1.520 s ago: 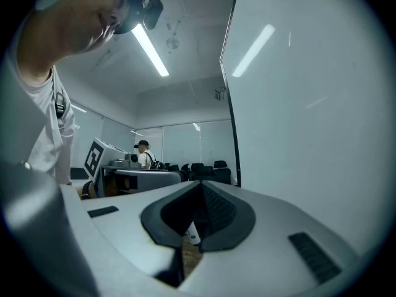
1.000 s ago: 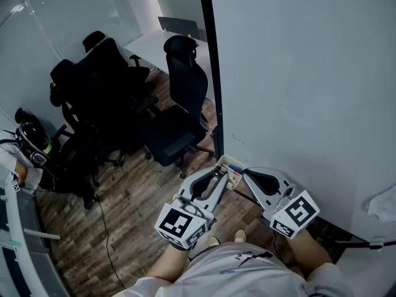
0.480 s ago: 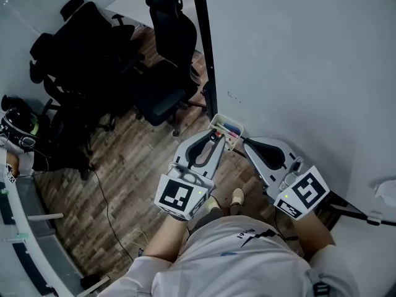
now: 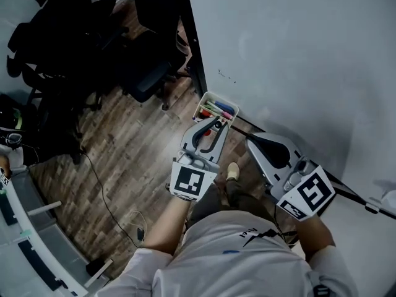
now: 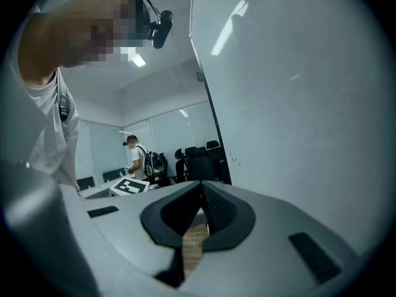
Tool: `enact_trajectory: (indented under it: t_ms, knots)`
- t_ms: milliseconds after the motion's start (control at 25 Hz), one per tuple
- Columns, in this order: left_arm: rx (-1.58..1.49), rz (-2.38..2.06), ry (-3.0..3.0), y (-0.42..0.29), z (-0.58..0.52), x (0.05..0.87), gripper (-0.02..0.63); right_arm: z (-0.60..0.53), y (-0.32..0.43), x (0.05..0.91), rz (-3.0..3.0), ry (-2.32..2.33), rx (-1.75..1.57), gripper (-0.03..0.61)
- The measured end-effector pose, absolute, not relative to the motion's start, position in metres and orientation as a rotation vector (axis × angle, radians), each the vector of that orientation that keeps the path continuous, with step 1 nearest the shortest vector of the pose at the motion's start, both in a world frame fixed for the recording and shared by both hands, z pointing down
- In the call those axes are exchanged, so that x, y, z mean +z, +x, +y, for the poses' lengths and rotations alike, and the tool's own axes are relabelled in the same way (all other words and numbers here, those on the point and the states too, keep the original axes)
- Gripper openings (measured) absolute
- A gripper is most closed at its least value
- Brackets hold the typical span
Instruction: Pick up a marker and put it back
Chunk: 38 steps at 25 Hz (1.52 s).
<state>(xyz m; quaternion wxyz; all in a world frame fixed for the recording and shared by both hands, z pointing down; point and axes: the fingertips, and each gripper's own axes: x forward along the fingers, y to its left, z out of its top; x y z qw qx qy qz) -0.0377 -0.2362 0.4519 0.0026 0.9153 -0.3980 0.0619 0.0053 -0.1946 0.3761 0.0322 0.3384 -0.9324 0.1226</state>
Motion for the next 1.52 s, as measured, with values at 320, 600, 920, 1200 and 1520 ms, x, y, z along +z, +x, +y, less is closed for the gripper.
enact_trajectory:
  t_ms: [320, 600, 920, 1200, 1520]
  knots:
    - [0.334, -1.191, 2.886, -0.021, -0.240, 0.517, 0.084, -0.198, 0.016, 0.408, -2.804, 1.045, 0.465, 0.014]
    - [0.519, -1.190, 2.887, -0.013, -0.236, 0.563, 0.084, -0.200, 0.018, 0.419, -2.785, 1.039, 0.483, 0.014]
    - [0.495, -1.150, 2.914, -0.007, -0.229, 0.549, 0.100, -0.202, 0.016, 0.416, -2.800, 1.019, 0.483, 0.014]
    - [0.468, -1.124, 2.942, -0.003, -0.221, 0.532, 0.106, -0.204, 0.012, 0.411, -2.826, 1.016, 0.459, 0.014]
    - [0.386, -1.123, 2.968, -0.005, -0.205, 0.480, 0.106, -0.204, 0.009, 0.392, -2.865, 1.019, 0.411, 0.014]
